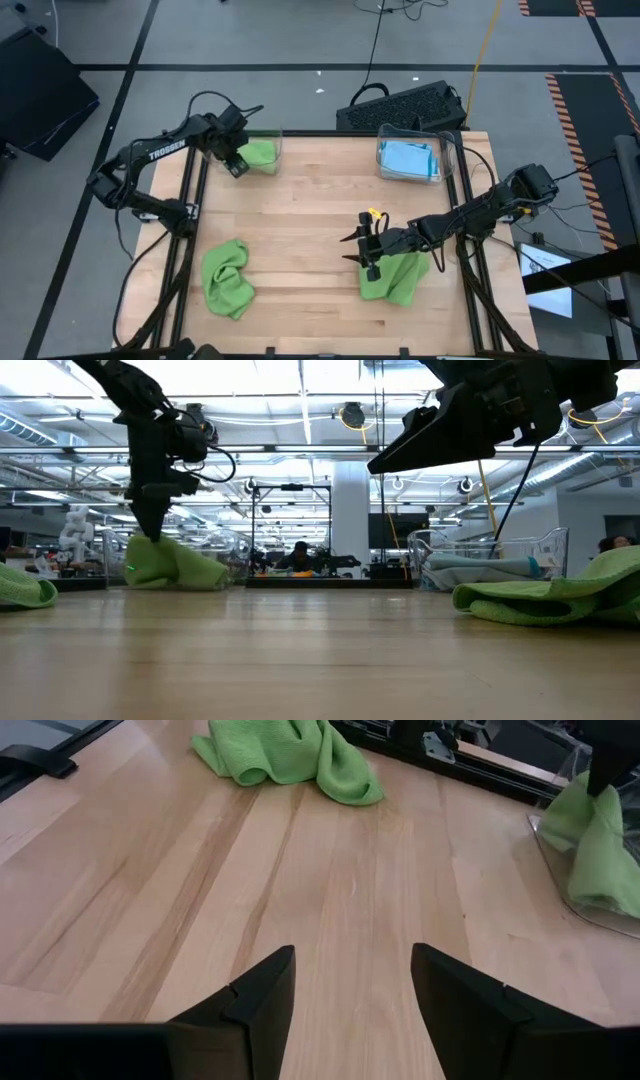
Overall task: Fold microfiber towels
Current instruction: Put the folded green microfiber cloth into the left transparent bin
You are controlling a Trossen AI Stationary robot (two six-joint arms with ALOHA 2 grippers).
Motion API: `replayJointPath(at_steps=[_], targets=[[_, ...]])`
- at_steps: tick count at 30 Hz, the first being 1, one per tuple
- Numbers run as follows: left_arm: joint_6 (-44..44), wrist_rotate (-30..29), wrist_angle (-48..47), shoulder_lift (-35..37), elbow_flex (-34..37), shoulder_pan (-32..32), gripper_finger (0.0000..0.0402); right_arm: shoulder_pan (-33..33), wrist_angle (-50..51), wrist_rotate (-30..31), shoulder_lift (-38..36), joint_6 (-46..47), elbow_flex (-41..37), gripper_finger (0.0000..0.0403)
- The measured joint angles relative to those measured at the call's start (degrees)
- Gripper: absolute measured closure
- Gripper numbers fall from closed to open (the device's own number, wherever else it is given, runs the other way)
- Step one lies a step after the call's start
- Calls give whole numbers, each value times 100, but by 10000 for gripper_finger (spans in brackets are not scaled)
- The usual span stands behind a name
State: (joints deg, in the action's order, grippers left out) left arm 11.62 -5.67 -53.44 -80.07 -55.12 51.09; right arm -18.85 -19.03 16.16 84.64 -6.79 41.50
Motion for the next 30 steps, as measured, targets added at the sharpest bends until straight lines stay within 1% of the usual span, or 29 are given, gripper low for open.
replayJointPath(at_steps=[2,5,7,10,11,12,14,16,20,23,27,30], targets=[[-3,-69,227,2,53,3,257,0,0,0,0,2,0,211],[-52,-126,268,-6,51,15,257,2,0,0,0,2,0,211],[-30,31,199,-8,14,17,257,0,0,0,0,2,0,211],[133,501,166,41,-91,13,257,0,0,0,0,4,0,211],[125,509,180,63,-144,-23,257,0,1,1,0,4,0,211],[75,456,202,102,-215,-53,257,0,0,2,0,4,0,211],[36,137,203,212,-319,-97,257,0,2,0,0,7,0,211],[198,-70,127,258,-338,-96,257,0,2,0,0,7,0,211],[525,-191,-67,215,-333,-60,253,1,2,0,0,7,0,211],[711,-591,-113,186,-240,-128,236,1,2,0,0,9,0,211],[730,-566,-121,188,-191,-329,196,0,2,0,0,9,0,211],[721,-688,-115,188,-191,-385,173,0,4,0,0,9,0,211]])
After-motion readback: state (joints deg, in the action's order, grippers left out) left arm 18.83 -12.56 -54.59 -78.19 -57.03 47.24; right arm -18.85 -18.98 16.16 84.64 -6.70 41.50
